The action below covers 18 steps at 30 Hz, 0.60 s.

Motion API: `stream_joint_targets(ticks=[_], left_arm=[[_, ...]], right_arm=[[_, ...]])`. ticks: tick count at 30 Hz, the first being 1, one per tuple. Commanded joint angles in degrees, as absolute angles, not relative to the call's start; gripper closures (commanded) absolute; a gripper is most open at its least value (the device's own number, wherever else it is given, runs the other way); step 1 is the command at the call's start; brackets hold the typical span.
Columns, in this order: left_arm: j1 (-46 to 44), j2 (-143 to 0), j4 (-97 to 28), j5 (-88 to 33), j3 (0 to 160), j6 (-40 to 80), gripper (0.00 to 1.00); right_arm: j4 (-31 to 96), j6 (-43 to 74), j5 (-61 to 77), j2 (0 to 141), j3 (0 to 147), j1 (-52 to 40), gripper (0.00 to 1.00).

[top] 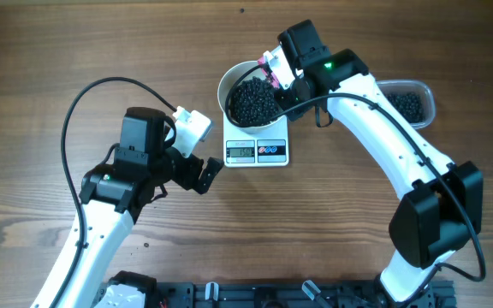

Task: Scoop item into bowl and weigh 150g on scale
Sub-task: 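Tip pink scoop with right gripper to pour beans into bowl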

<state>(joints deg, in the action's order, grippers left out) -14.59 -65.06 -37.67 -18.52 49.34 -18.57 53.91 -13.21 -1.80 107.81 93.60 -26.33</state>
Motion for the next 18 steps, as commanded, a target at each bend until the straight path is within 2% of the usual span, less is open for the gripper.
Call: stream_joint_targets(ticks=[1,5,10,18], left_arm=[[-14.79,-65.49,-37.54,-19.44,48.80,-18.65,0.00],[-14.79,-65.49,-37.54,-19.44,48.80,-18.68,0.00],[-14.79,-65.49,-37.54,-19.44,48.80,-18.68,0.00],[-14.79,-65.49,-37.54,-19.44,48.80,-18.68,0.00]], right_arm=[[53.56,-13.52,-2.22,108.22,95.04,-26.59,0.96],[53.54,-13.32,1.69,108.22,95.04,-26.26,0.96],[53.36,-11.55,12.88,108.20,95.04,-24.62,0.96],[53.01,-9.93,26.85,105.49,95.04,-17.23,0.96]])
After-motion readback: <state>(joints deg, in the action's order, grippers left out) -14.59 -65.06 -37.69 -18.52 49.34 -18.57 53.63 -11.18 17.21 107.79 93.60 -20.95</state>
